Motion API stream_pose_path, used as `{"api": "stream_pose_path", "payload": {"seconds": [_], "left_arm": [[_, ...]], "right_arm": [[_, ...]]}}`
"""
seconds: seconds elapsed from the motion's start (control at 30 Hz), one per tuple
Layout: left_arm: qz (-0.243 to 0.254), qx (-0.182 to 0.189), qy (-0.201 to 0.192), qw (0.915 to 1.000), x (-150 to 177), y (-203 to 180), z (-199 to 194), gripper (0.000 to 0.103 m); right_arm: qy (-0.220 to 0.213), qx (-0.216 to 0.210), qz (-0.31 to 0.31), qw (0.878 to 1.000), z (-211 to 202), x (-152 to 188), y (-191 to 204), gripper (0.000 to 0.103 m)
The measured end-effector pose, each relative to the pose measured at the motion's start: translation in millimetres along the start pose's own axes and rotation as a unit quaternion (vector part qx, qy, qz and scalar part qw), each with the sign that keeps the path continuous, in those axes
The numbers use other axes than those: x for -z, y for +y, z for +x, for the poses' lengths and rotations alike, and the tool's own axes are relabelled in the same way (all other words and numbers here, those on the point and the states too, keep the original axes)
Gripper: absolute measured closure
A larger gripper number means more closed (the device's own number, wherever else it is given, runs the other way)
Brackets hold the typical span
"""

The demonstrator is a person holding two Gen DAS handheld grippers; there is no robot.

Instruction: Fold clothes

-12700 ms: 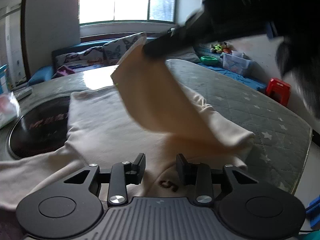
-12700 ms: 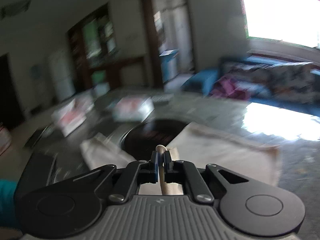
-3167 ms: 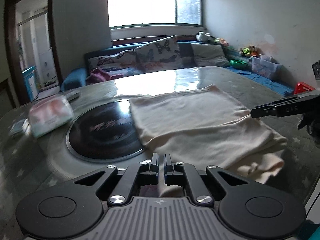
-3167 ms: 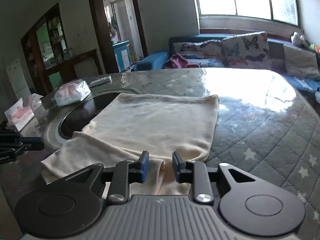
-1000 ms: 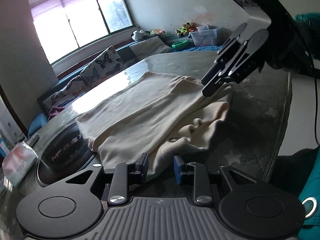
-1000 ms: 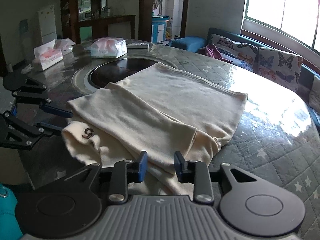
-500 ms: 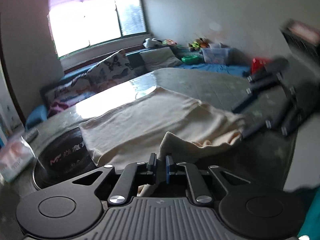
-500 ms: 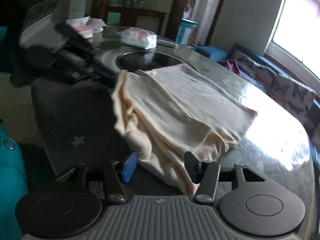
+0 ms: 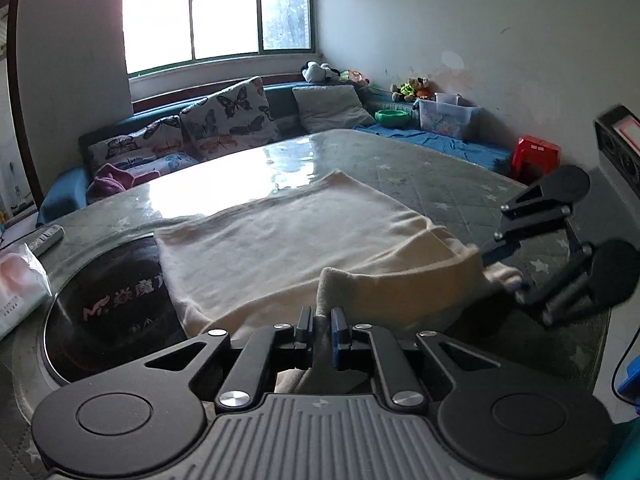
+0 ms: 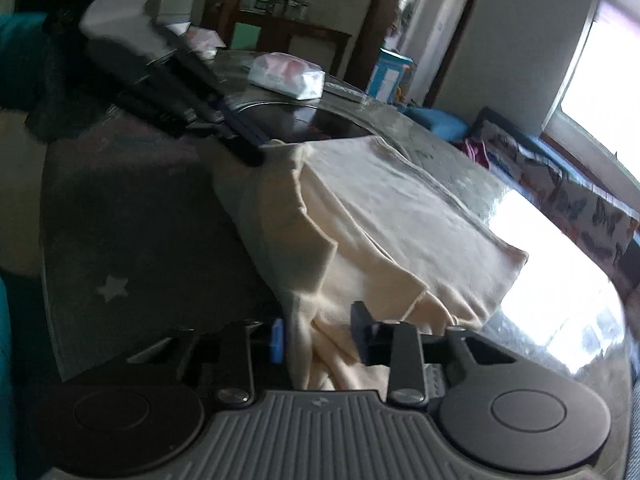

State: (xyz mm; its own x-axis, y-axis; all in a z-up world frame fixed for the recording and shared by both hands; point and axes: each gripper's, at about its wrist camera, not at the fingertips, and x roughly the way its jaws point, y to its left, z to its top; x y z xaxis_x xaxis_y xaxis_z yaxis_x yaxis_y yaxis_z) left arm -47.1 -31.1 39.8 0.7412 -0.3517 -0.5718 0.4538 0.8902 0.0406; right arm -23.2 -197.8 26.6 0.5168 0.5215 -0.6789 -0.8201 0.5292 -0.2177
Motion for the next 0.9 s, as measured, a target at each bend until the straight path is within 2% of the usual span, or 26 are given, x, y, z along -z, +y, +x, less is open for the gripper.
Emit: {"api": "stream_pose_path", "payload": {"seconds": [0.07,0.17,0.33,0.43,0.67,0.73,0.83,0.9], "left_arm": [[0.008,-0.001,0.001,1.0000,4.8,-1.4,-3.4,0.089],[0.024,-0.003,-0.002,0.9997,11.2,-5.9,-10.9,0.088],[0.048,-0.004,-0.002,0.9988,22.4,-13.6,-19.7,0.083],[0.075,-0.015,0.001,0.9971,30.1,-19.8,-20.0,0.075],[0.122,-0.040,0.013,0.9917,43.0,-24.7,-15.1,0.075],[0.121,-0.042,0.018,0.9916,44.2,-21.7,-13.1,0.078],[0.117,-0.041,0.019,0.9921,43.7,-17.6,-13.2,0.094],[0.108,-0.037,0.014,0.9934,41.3,-15.8,-17.1,0.097]], "right_arm": [[0.007,-0.013,0.031,0.999,0.8,-4.1,-8.9,0.089],[0.009,-0.027,0.065,0.997,-0.2,-10.0,-18.7,0.094],[0.005,-0.043,0.110,0.993,-3.7,-17.0,-32.6,0.095],[0.000,-0.044,0.122,0.992,-6.3,-20.3,-38.7,0.095],[-0.007,-0.040,0.126,0.991,-7.0,-25.4,-41.8,0.095],[-0.009,-0.038,0.127,0.991,-6.9,-23.7,-41.2,0.095],[-0.012,-0.035,0.129,0.991,-7.0,-20.7,-38.2,0.096],[-0.016,-0.033,0.132,0.991,-9.0,-18.9,-36.2,0.096]]}}
